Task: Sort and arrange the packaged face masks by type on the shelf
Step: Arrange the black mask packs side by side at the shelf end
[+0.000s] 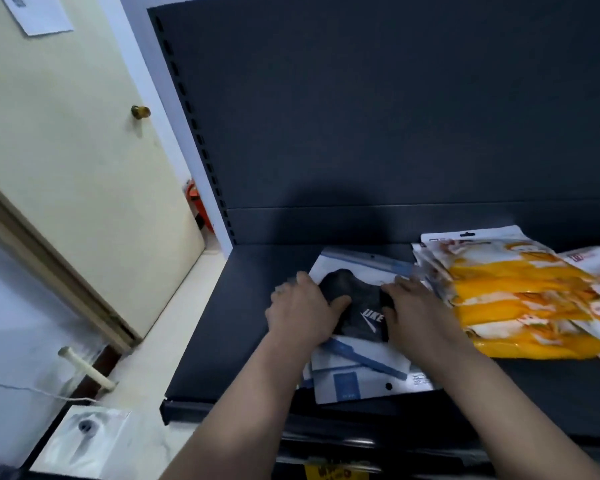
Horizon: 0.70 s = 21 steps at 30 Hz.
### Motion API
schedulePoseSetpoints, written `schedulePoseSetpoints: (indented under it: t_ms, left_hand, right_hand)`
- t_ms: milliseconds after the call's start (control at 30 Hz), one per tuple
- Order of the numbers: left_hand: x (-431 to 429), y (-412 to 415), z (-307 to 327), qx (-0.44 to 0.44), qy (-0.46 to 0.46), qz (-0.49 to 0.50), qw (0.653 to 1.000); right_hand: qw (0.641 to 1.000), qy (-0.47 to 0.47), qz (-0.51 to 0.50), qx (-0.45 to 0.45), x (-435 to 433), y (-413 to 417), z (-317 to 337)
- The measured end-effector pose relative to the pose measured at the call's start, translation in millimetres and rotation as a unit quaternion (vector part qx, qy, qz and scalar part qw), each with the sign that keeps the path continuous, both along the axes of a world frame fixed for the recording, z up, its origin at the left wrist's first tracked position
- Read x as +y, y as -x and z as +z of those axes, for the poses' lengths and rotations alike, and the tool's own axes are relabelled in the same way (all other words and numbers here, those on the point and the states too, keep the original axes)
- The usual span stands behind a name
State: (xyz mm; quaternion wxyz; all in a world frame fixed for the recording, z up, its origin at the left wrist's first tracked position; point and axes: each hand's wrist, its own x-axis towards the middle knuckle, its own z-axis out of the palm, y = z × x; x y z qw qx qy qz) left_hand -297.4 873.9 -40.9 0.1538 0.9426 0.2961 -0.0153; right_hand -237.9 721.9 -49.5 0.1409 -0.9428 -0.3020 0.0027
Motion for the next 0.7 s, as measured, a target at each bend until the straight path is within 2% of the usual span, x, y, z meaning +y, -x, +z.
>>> schedulePoseSetpoints:
  t_ms: [133, 233, 367, 500, 700]
  left_hand:
    - [-0.3, -3.8, -7.1, 0.016, -0.017, -0.027, 0.999]
    - [0.3, -7.1, -8.4, 0.014, -0.016, -0.018, 1.000]
    - [1.1, -8.6, -10.4, 0.004, -0.013, 0.030, 0.999]
    - [-7.3, -18.3, -15.4, 0.010, -0.033, 0.030, 0.999]
    - [-43.6, -44.0, -22.0, 0.024, -0.076, -0.004, 0.997]
  right_hand:
    - [0.997, 0.007, 0.046, -0.065, -10.3, -10.2, -8.2]
    - [0.995, 0.053, -0.013, -0.080, -26.1, -21.9, -11.7]
    - [0.989, 0.082, -0.019, -0.124, -38.7, -30.3, -18.6]
    - [0.990, 0.119, -0.031, -0.067, -44.6, -36.1, -22.5]
    - [0.985, 0.128, -0.098, -0.066, -86.4, -54.5, -16.7]
